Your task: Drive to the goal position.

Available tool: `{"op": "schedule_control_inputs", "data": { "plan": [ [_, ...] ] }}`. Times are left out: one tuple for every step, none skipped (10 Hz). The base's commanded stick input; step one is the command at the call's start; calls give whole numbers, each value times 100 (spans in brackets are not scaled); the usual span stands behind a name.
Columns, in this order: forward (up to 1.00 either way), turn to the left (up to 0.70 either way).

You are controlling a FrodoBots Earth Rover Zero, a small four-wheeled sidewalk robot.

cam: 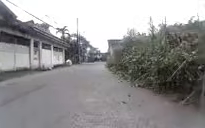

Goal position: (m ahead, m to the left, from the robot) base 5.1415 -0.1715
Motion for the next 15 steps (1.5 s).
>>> {"op": "schedule_control_inputs", "data": {
  "plan": [
    [100, 1],
    [100, 1],
    [100, 1],
    [100, 1],
    [100, 1],
    [100, 1],
    [100, 1],
    [100, 1],
    [100, 1],
    [100, 1],
    [100, 1],
    [100, 1],
    [100, 1],
    [100, 1],
    [100, 1]
  ]
}}
